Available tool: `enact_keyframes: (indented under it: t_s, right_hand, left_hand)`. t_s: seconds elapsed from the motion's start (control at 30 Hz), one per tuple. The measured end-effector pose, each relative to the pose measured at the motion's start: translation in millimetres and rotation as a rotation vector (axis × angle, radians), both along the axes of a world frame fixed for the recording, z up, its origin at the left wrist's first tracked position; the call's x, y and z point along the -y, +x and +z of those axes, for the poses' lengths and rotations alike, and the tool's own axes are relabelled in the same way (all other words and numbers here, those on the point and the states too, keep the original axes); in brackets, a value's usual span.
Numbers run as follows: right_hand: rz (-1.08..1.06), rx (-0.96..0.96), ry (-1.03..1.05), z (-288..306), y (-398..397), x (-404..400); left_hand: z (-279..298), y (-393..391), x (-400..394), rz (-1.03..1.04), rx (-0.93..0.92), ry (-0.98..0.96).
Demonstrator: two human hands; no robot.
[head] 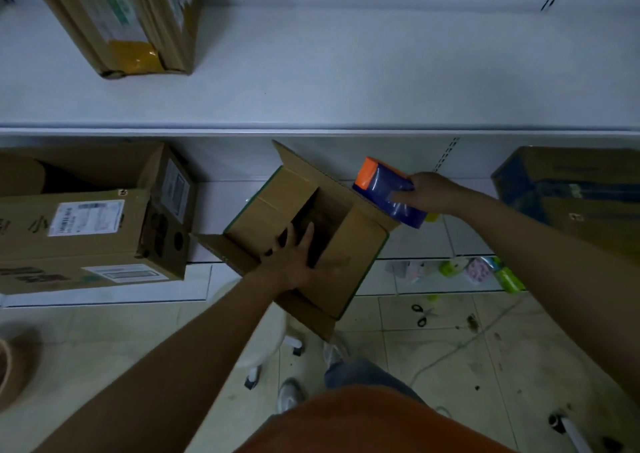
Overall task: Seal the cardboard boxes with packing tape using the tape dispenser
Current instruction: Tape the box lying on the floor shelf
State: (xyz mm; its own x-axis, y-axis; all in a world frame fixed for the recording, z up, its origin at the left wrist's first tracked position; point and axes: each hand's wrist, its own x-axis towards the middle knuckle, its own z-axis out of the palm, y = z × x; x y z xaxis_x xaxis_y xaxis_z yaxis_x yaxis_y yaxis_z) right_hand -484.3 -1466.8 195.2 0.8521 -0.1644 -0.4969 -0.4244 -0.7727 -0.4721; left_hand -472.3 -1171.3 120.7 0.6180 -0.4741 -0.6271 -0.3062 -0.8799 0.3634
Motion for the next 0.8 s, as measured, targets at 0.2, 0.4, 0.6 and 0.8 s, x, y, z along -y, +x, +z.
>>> enact_keyframes:
  t_s: [0.2, 0.4, 0.6, 0.8]
  right_hand:
    - [-0.092, 0.003, 0.173, -11, -6, 0]
    - [0.061, 0.000, 0.175, -13, 7, -24]
    - [0.294, -0.013, -0.029, -43, 41, -56]
    - [0.324, -0.011, -0.005, -54, 50, -79]
  left_hand:
    - [-46, -12, 31, -0.010, 0.194, 0.230]
    - [-46, 0, 19, -0.027, 0.247, 0.199]
    - [4, 8, -28, 0.118, 0.781, -0.163]
    - [-8, -6, -76, 0.810, 0.798, -0.482]
